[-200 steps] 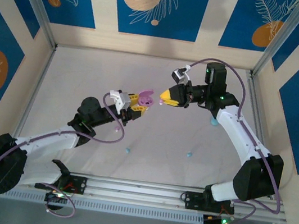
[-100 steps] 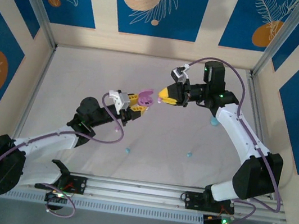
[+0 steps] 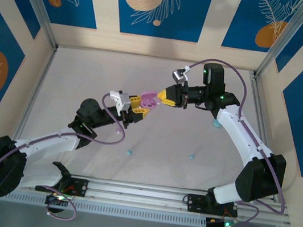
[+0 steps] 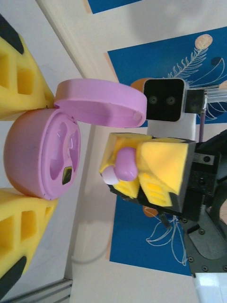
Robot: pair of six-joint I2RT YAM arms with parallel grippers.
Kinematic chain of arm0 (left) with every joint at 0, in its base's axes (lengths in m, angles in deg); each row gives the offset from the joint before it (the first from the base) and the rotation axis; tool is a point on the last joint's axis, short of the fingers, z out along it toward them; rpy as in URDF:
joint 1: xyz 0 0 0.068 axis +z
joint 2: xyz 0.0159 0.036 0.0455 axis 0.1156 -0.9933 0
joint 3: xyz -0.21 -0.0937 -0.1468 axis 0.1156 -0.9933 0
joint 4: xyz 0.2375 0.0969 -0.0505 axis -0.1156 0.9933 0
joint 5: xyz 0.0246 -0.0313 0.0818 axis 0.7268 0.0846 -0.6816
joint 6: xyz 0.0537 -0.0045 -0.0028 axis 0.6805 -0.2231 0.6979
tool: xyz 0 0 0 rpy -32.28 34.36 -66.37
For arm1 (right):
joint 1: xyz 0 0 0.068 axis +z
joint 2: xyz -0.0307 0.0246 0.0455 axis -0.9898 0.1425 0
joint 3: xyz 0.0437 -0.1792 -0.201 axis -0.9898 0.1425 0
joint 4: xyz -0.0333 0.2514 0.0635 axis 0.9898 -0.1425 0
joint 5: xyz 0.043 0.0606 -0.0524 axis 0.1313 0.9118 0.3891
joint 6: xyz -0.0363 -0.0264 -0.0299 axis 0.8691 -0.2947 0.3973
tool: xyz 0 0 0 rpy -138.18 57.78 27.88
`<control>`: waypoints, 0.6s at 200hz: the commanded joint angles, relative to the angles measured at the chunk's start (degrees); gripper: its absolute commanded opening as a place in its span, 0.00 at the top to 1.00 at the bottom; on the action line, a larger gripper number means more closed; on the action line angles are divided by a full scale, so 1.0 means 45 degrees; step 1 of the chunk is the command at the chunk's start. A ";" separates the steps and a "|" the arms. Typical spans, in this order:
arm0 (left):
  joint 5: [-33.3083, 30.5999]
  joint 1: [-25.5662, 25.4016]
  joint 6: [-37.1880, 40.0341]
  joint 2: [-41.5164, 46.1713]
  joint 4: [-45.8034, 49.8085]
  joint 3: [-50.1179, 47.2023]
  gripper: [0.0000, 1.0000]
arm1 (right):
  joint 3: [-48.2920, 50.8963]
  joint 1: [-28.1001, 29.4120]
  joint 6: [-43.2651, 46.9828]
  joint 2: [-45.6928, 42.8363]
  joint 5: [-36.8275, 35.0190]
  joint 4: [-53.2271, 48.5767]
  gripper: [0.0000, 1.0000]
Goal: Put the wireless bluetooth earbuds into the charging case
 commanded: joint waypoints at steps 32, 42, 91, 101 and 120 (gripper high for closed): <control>0.0435 -0.0119 -0.0502 -0.0168 -0.0858 0.0421 0.68 | -0.0234 0.0281 0.0429 -0.0010 -0.0356 -0.0198 0.83; 0.0404 -0.0115 -0.0535 -0.0205 -0.0876 0.0442 0.68 | -0.0208 0.0329 0.0421 -0.0012 -0.0403 -0.0155 0.83; 0.0474 -0.0123 -0.0866 -0.0322 -0.1297 0.0472 0.68 | -0.0089 0.0468 0.0536 0.0016 -0.0944 -0.0085 0.83; 0.0483 -0.0111 -0.0944 -0.0320 -0.1362 0.0465 0.68 | -0.0103 0.0495 0.0559 0.0027 -0.1027 -0.0093 0.83; 0.0520 -0.0111 -0.1064 -0.0364 -0.1453 0.0505 0.68 | -0.0099 0.0587 0.0606 0.0037 -0.1123 -0.0095 0.83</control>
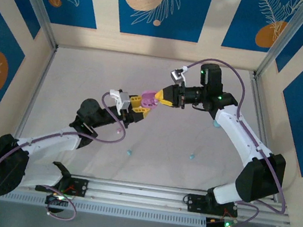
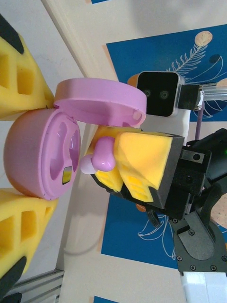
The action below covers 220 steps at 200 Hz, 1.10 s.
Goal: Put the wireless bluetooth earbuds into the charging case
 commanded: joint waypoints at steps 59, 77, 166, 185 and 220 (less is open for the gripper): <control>0.0334 -0.0125 -0.0491 -0.0228 -0.1013 0.0523 0.68 | -0.0030 0.0380 0.0240 -0.0001 -0.0527 0.0073 0.83; 0.0260 -0.0139 -0.0551 -0.0286 -0.1155 0.0527 0.68 | -0.0063 0.0385 0.0306 0.0015 -0.0551 -0.0037 0.83; 0.0178 -0.0134 -0.0745 -0.0402 -0.1615 0.0496 0.69 | -0.0718 0.0619 0.1940 0.0115 -0.1480 -0.2256 0.78; 0.0184 -0.0131 -0.0759 -0.0408 -0.1626 0.0489 0.69 | -0.0858 0.0600 0.2053 0.0116 -0.1598 -0.2440 0.74; 0.0179 -0.0131 -0.0745 -0.0389 -0.1585 0.0498 0.69 | -0.1086 0.0600 0.2219 0.0142 -0.1743 -0.2759 0.71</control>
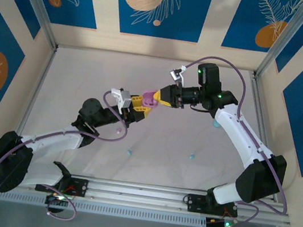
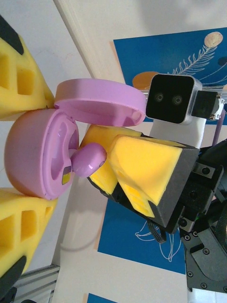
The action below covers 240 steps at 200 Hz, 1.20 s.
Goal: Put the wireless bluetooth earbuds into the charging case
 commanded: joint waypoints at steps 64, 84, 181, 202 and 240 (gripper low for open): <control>0.0179 -0.0138 -0.0065 0.0100 -0.1120 0.0468 0.70 | -0.0548 0.0136 0.0574 -0.0117 -0.0628 -0.1253 0.67; 0.0133 -0.0135 0.0006 0.0120 -0.1020 0.0422 0.70 | -0.0604 0.0050 0.0507 -0.0280 -0.0638 -0.1234 0.64; -0.0043 -0.0134 0.0178 0.0222 -0.0837 0.0274 0.70 | -0.0778 -0.0179 0.0339 -0.0966 -0.0496 -0.1217 0.60; -0.0024 -0.0139 0.0198 0.0218 -0.0841 0.0294 0.70 | -0.0682 -0.0103 0.0271 -0.0986 -0.0333 -0.1079 0.63; -0.0090 -0.0141 0.0172 0.0255 -0.0826 0.0314 0.70 | -0.0674 -0.0088 0.0434 -0.0880 -0.0206 -0.1163 0.67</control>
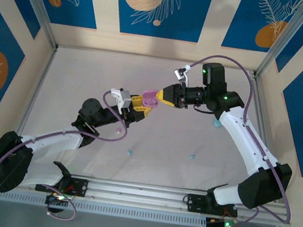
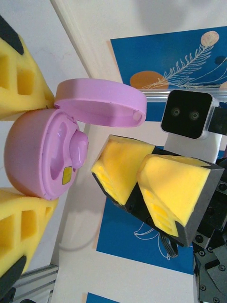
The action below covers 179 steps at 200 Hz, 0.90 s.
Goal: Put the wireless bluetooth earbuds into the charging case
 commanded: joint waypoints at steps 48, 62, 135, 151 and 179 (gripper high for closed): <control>-0.1239 -0.0140 0.0601 0.1125 -0.0162 -0.0056 0.71 | 0.0751 -0.0779 0.0346 -0.1943 -0.2059 0.0606 0.66; -0.1614 -0.0141 0.0781 0.1625 0.0321 -0.0114 0.71 | 0.1336 -0.1019 0.0401 -0.2366 -0.3457 0.0741 0.66; -0.3006 -0.0142 0.1789 0.5122 0.4213 0.0234 0.71 | 0.1054 0.0254 0.1018 0.2529 -0.5953 -0.1430 0.64; -0.3274 -0.0134 0.1829 0.5574 0.4805 0.0463 0.71 | 0.0232 0.1003 0.0875 0.4063 -0.6056 -0.1677 0.64; -0.3294 -0.0138 0.1986 0.6019 0.5633 0.0775 0.71 | -0.1372 0.2168 0.0240 0.6569 -0.6170 -0.1997 0.64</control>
